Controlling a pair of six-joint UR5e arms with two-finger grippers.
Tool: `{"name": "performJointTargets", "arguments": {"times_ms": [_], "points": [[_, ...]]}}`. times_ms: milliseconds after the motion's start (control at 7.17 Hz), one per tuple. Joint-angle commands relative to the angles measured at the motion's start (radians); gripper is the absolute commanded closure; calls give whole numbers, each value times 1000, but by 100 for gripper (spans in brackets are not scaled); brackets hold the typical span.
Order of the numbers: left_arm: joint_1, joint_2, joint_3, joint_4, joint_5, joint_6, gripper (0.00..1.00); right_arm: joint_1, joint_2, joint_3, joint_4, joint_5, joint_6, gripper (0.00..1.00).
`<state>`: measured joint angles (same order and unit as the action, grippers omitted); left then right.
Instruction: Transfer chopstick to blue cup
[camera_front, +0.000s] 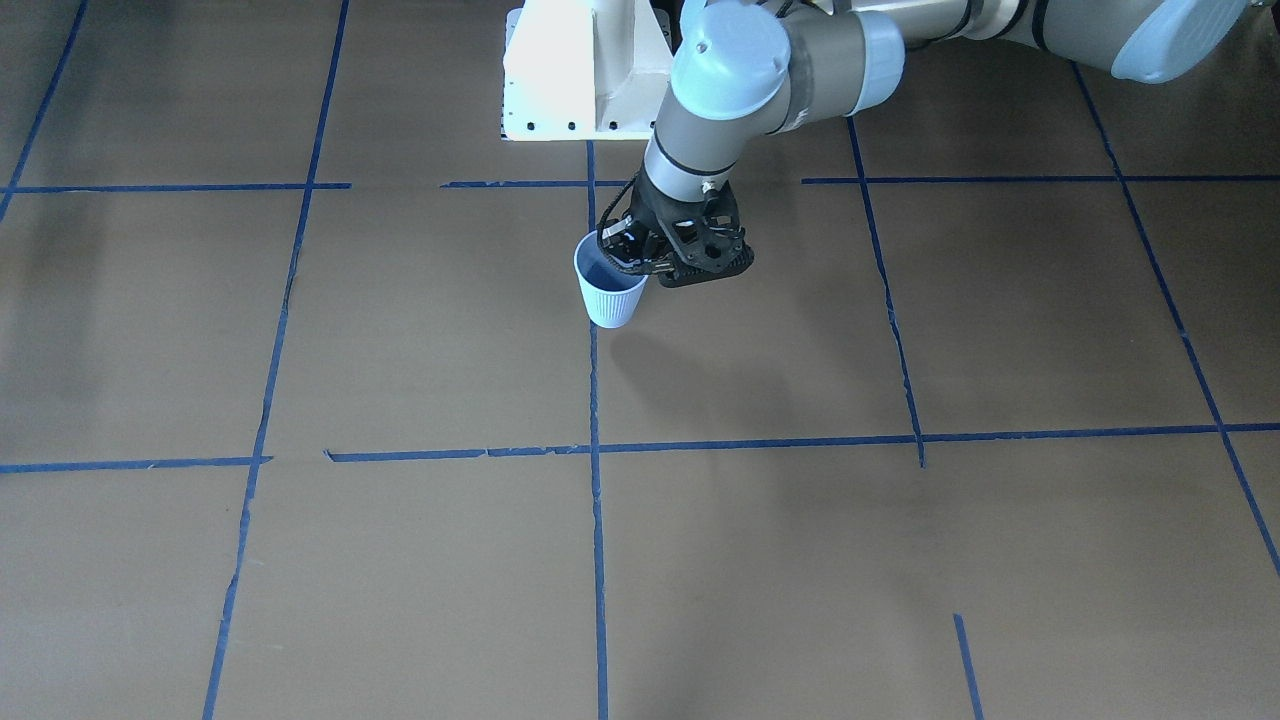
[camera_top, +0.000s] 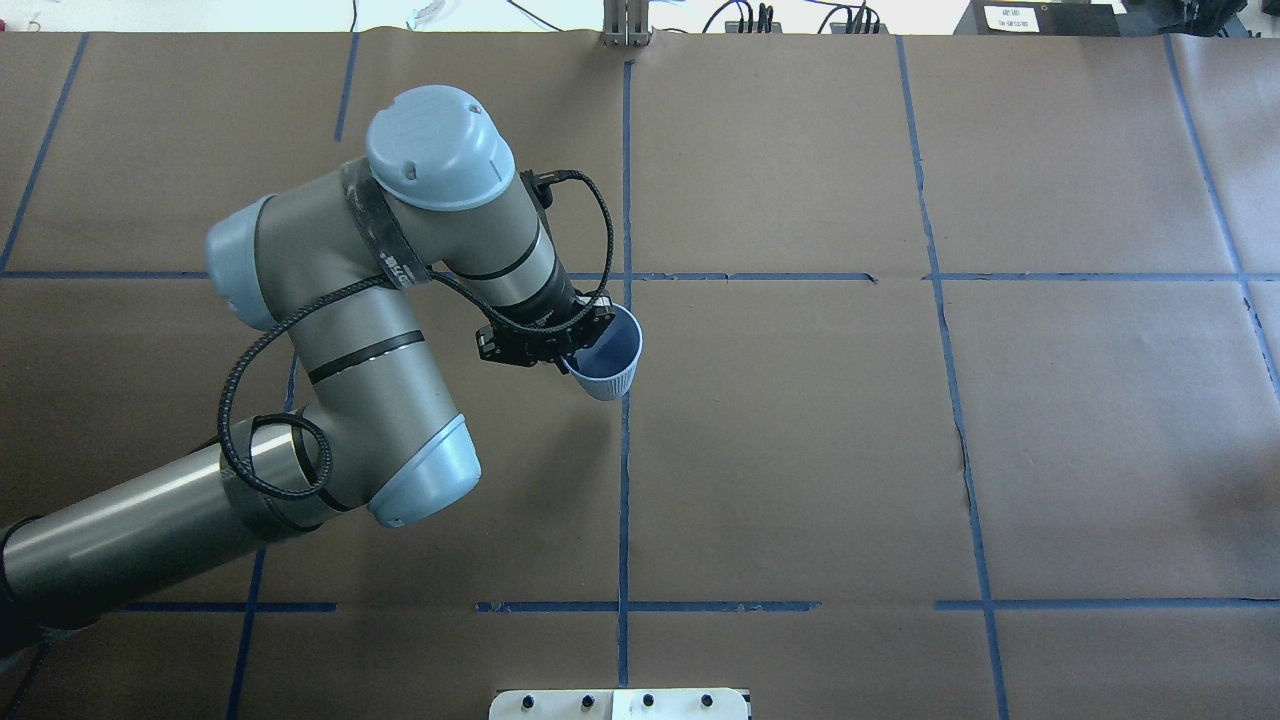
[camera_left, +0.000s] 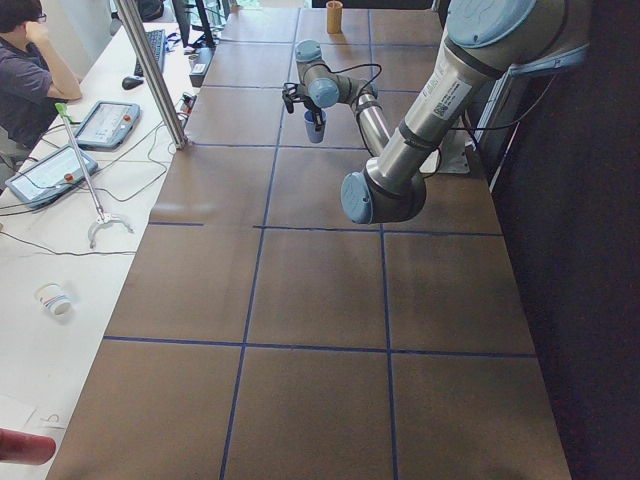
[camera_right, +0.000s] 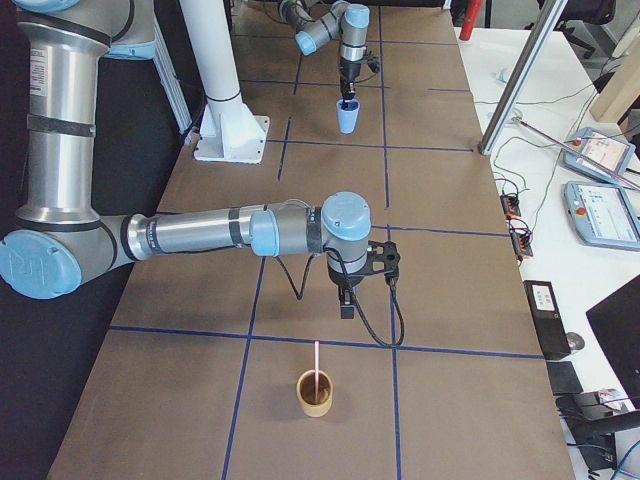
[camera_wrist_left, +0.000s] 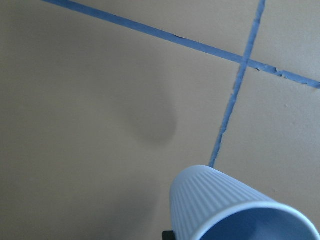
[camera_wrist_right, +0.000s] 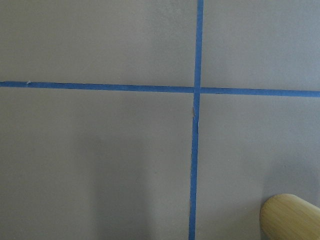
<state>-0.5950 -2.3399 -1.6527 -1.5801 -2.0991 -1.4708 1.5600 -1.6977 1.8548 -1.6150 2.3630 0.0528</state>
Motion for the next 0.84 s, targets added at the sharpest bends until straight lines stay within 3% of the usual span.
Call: {"name": "performJointTargets", "arguments": {"times_ms": [0, 279, 698], "points": [[43, -6, 28, -31, 34, -13, 99, 0, 1, -3, 0, 1, 1, 0], [43, -30, 117, -119, 34, -19, 96, 0, 1, -5, 0, 1, 1, 0], [41, -16, 116, -121, 34, -19, 95, 0, 1, -5, 0, 1, 1, 0]]}}
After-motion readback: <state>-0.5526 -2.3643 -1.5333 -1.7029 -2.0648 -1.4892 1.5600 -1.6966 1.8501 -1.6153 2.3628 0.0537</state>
